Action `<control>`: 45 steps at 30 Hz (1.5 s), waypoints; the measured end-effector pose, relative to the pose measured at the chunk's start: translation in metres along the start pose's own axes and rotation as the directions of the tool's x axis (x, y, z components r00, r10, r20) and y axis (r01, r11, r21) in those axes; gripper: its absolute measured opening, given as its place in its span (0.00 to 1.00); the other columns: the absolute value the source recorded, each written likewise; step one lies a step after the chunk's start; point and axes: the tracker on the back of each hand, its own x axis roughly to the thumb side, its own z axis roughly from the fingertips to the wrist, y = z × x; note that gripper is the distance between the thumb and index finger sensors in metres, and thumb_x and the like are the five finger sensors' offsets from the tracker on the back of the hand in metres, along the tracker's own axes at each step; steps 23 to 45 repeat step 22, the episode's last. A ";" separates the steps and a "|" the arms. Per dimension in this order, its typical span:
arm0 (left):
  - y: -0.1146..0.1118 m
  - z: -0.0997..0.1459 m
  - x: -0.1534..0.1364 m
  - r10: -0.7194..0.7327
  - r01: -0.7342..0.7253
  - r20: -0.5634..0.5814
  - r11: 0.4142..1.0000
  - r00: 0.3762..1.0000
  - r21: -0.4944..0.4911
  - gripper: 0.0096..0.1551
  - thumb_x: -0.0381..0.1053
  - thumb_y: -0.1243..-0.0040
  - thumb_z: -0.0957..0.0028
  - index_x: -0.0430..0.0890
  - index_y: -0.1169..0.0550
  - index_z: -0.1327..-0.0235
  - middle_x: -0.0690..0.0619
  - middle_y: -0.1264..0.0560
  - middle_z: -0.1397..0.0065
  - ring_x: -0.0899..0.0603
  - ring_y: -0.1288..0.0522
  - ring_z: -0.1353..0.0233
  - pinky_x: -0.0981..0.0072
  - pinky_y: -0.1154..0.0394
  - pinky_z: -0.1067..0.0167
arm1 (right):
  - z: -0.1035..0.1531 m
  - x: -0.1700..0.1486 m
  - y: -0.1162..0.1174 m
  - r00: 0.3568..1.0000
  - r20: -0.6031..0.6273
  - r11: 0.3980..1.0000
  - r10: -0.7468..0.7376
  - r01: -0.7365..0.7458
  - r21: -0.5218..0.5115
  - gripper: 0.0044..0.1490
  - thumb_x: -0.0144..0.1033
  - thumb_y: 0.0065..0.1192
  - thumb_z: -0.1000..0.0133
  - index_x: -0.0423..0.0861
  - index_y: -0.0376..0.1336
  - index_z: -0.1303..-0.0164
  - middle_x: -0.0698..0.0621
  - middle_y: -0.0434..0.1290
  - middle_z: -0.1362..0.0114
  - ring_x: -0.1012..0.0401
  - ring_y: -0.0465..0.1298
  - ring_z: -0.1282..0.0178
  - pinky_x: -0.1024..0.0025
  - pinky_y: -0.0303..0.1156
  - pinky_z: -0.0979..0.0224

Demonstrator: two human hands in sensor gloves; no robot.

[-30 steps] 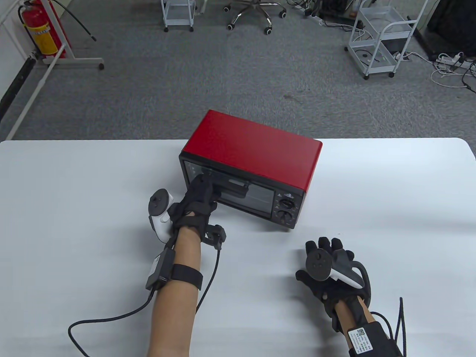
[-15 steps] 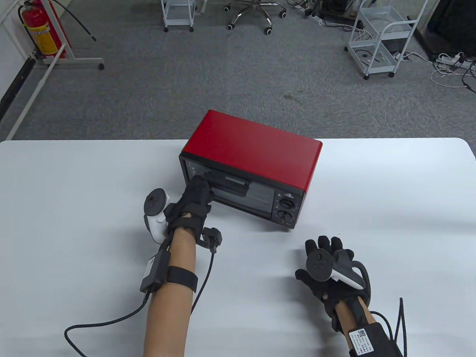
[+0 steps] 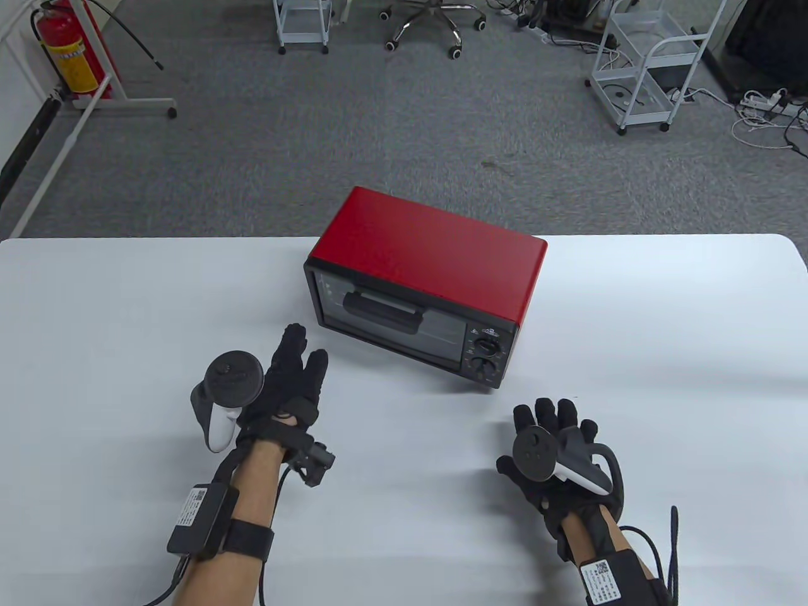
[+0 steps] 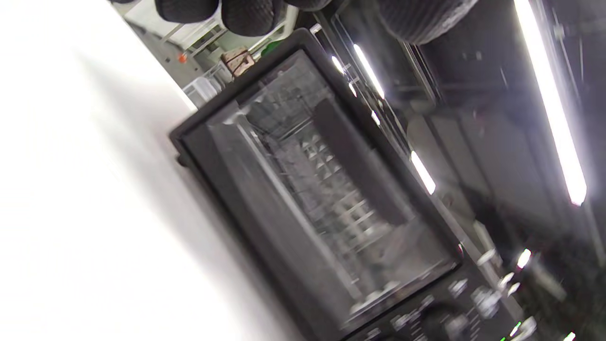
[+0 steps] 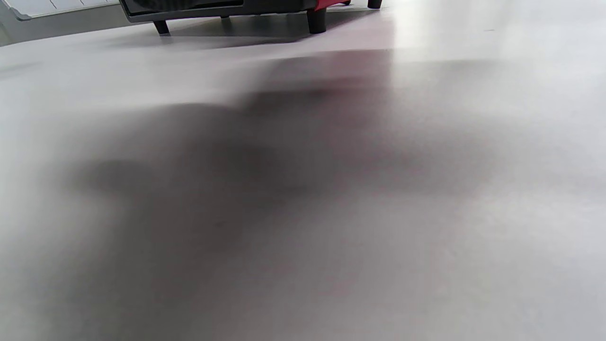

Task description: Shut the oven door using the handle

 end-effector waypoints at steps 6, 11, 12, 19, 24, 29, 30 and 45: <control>-0.006 0.022 -0.017 -0.286 0.286 0.006 0.958 0.958 0.008 0.50 0.59 0.55 0.37 0.33 0.55 0.16 0.29 0.54 0.18 0.16 0.58 0.22 0.18 0.54 0.35 | 0.000 0.003 0.003 1.000 0.000 1.000 0.023 -0.023 0.004 0.57 0.57 0.39 0.41 0.36 0.24 0.19 0.25 0.25 0.17 0.23 0.26 0.22 0.18 0.29 0.31; -0.016 0.030 -0.036 -0.481 0.481 -0.014 0.876 0.876 -0.009 0.51 0.61 0.56 0.38 0.35 0.59 0.16 0.30 0.60 0.17 0.17 0.63 0.22 0.17 0.57 0.35 | 0.000 0.003 0.007 1.000 -0.009 1.000 0.025 -0.025 0.017 0.57 0.57 0.39 0.41 0.36 0.24 0.19 0.25 0.24 0.17 0.23 0.25 0.23 0.18 0.29 0.31; -0.020 0.031 -0.042 -0.490 0.489 -0.032 0.871 0.871 -0.043 0.51 0.61 0.56 0.38 0.35 0.59 0.16 0.30 0.61 0.18 0.17 0.64 0.22 0.17 0.58 0.35 | 0.000 0.003 0.007 1.000 -0.012 1.000 0.021 -0.021 0.020 0.57 0.57 0.39 0.41 0.36 0.24 0.19 0.25 0.24 0.17 0.23 0.25 0.23 0.18 0.29 0.31; -0.033 0.029 -0.052 -0.607 0.581 -0.070 0.784 0.792 -0.219 0.54 0.63 0.58 0.38 0.36 0.66 0.18 0.32 0.71 0.20 0.18 0.72 0.24 0.16 0.64 0.36 | 0.001 0.003 0.009 1.000 -0.014 0.999 0.024 -0.023 0.033 0.57 0.57 0.39 0.41 0.36 0.24 0.19 0.25 0.24 0.17 0.23 0.25 0.23 0.18 0.29 0.31; -0.036 0.029 -0.054 -0.613 0.582 -0.072 0.775 0.787 -0.246 0.54 0.63 0.58 0.38 0.36 0.66 0.18 0.32 0.71 0.20 0.19 0.73 0.24 0.16 0.65 0.37 | 0.002 0.003 0.009 1.000 -0.010 0.999 0.019 -0.019 0.031 0.57 0.57 0.39 0.41 0.36 0.24 0.19 0.25 0.24 0.17 0.23 0.26 0.23 0.17 0.29 0.31; -0.036 0.029 -0.054 -0.613 0.582 -0.072 0.775 0.787 -0.246 0.54 0.63 0.58 0.38 0.36 0.66 0.18 0.32 0.71 0.20 0.19 0.73 0.24 0.16 0.65 0.37 | 0.002 0.003 0.009 1.000 -0.010 0.999 0.019 -0.019 0.031 0.57 0.57 0.39 0.41 0.36 0.24 0.19 0.25 0.24 0.17 0.23 0.26 0.23 0.17 0.29 0.31; -0.036 0.029 -0.054 -0.613 0.582 -0.072 0.775 0.787 -0.246 0.54 0.63 0.58 0.38 0.36 0.66 0.18 0.32 0.71 0.20 0.19 0.73 0.24 0.16 0.65 0.37 | 0.002 0.003 0.009 1.000 -0.010 0.999 0.019 -0.019 0.031 0.57 0.57 0.39 0.41 0.36 0.24 0.19 0.25 0.24 0.17 0.23 0.26 0.23 0.17 0.29 0.31; -0.036 0.029 -0.054 -0.613 0.582 -0.072 0.775 0.787 -0.246 0.54 0.63 0.58 0.38 0.36 0.66 0.18 0.32 0.71 0.20 0.19 0.73 0.24 0.16 0.65 0.37 | 0.002 0.003 0.009 1.000 -0.010 0.999 0.019 -0.019 0.031 0.57 0.57 0.39 0.41 0.36 0.24 0.19 0.25 0.24 0.17 0.23 0.26 0.23 0.17 0.29 0.31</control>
